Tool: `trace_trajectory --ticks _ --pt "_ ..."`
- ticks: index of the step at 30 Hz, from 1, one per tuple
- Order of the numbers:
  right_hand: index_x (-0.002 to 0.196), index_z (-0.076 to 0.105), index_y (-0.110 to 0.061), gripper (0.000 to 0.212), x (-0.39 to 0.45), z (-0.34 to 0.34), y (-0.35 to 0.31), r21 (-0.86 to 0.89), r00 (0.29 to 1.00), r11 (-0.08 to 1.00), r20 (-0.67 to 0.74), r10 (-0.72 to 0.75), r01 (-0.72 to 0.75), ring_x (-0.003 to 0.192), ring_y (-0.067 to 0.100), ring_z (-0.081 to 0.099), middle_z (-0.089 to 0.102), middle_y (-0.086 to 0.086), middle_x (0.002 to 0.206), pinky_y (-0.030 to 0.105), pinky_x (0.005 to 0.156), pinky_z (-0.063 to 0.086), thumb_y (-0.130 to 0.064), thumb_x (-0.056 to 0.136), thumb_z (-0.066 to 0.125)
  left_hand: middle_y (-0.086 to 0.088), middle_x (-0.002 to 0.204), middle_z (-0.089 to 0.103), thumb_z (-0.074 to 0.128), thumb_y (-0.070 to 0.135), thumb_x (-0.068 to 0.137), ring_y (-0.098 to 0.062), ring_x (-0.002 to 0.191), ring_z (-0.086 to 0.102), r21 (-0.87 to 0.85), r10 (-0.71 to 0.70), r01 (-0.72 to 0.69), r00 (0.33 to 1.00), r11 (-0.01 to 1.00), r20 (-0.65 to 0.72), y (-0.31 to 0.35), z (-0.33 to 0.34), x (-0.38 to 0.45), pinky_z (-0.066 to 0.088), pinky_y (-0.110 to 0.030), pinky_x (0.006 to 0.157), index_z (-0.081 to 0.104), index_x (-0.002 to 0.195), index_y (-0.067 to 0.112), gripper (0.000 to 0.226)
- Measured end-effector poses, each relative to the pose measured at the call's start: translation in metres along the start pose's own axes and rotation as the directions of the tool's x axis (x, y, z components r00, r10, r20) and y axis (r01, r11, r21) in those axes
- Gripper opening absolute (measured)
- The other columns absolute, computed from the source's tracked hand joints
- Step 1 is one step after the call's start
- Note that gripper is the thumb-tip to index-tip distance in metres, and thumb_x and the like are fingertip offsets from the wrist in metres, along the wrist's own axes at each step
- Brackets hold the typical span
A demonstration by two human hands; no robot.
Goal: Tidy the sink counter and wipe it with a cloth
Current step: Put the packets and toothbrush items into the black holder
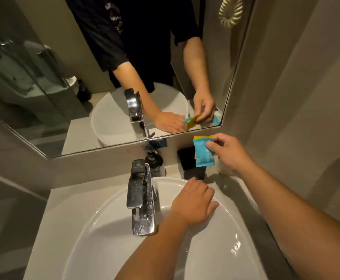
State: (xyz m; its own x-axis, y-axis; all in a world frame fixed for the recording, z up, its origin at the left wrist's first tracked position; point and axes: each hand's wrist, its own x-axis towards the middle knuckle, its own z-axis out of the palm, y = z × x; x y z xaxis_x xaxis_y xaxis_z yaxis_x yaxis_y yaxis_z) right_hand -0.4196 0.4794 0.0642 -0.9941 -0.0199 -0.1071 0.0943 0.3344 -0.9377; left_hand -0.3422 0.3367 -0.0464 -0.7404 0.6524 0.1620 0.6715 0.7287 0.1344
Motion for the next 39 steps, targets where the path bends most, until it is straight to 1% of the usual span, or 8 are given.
trace_trajectory --ticks 4,8,11,16,25,31,34,39 --pt "0.093 0.066 -0.013 0.006 0.033 0.026 0.017 -0.019 1.0 1.0 0.023 -0.007 0.008 0.08 0.016 0.062 0.069 0.006 0.087 0.036 0.077 0.052 -0.017 0.09 0.063 -0.01 0.099 0.058 0.037 0.044 0.098 -0.029 0.098 0.047 0.027 -0.018 0.018 1.0 0.999 0.016 -0.003 0.004 0.0 0.029 -0.044 0.107 0.057 0.105 0.01 0.04" --pt "0.097 0.063 -0.014 0.012 0.047 0.043 0.034 -0.195 1.0 0.981 0.016 0.003 0.0 0.081 0.02 0.062 0.067 0.006 0.088 0.032 0.07 0.05 -0.022 0.088 0.065 -0.01 0.1 0.058 0.038 0.043 0.097 -0.029 0.101 0.047 0.023 -0.028 0.028 1.0 0.999 0.004 -0.004 0.008 0.0 0.027 -0.046 0.11 0.057 0.107 0.01 0.039" --pt "0.093 0.067 -0.021 0.014 0.05 0.05 0.045 -0.355 0.998 0.934 -0.005 -0.056 0.051 0.092 0.026 0.061 0.069 0.005 0.094 0.04 0.082 0.05 -0.033 0.086 0.065 -0.011 0.103 0.06 0.038 0.043 0.097 -0.028 0.103 0.048 0.019 -0.033 0.033 0.999 0.999 -0.014 -0.003 0.009 0.0 0.028 -0.046 0.11 0.057 0.109 0.009 0.041" --pt "0.102 0.072 -0.017 0.023 0.042 0.063 0.055 -0.51 0.999 0.859 -0.003 -0.051 0.043 0.113 0.026 0.046 0.052 0.008 0.118 0.039 0.096 0.04 -0.034 0.088 0.064 -0.01 0.105 0.06 0.038 0.044 0.098 -0.029 0.104 0.048 0.008 -0.041 0.042 0.999 0.999 -0.02 -0.002 0.009 -0.001 0.028 -0.045 0.11 0.057 0.11 0.01 0.041" --pt "0.116 0.066 -0.025 0.03 0.045 0.068 0.054 -0.634 0.999 0.773 -0.037 -0.008 -0.017 0.116 0.03 0.047 0.048 0.011 0.128 0.042 0.094 0.043 -0.038 0.089 0.061 -0.011 0.102 0.06 0.039 0.043 0.098 -0.03 0.103 0.048 -0.006 -0.042 0.042 0.999 0.999 -0.031 -0.002 0.011 0.0 0.026 -0.045 0.11 0.06 0.103 0.008 0.041" --pt "0.107 0.062 -0.019 0.022 0.044 0.064 0.06 -0.557 0.98 0.83 -0.155 -0.123 0.016 0.102 0.028 0.057 0.058 0.011 0.114 0.04 0.083 0.052 -0.029 0.087 0.065 -0.011 0.103 0.061 0.039 0.043 0.097 -0.03 0.105 0.049 0.01 -0.041 0.042 0.999 0.999 -0.028 -0.002 0.011 -0.001 0.027 -0.046 0.11 0.059 0.105 0.009 0.041" --pt "0.105 0.063 -0.017 0.022 0.045 0.057 0.054 -0.549 0.982 0.836 -0.144 -0.119 0.021 0.095 0.028 0.059 0.06 0.01 0.109 0.04 0.08 0.052 -0.029 0.087 0.065 -0.01 0.102 0.061 0.039 0.043 0.097 -0.029 0.105 0.05 0.017 -0.043 0.043 0.999 0.999 -0.019 -0.003 0.009 -0.001 0.029 -0.047 0.11 0.059 0.11 0.01 0.04" --pt "0.101 0.067 -0.019 0.016 -0.003 0.018 0.03 -0.35 0.957 0.933 -0.231 -0.174 0.086 0.085 0.015 0.058 0.062 -0.001 0.097 0.03 0.072 0.047 -0.029 0.09 0.06 -0.005 0.105 0.06 0.034 0.047 0.099 -0.025 0.104 0.05 0.042 -0.037 0.037 0.999 0.998 0.001 -0.004 0.008 -0.001 0.023 -0.04 0.107 0.059 0.112 0.014 0.043"
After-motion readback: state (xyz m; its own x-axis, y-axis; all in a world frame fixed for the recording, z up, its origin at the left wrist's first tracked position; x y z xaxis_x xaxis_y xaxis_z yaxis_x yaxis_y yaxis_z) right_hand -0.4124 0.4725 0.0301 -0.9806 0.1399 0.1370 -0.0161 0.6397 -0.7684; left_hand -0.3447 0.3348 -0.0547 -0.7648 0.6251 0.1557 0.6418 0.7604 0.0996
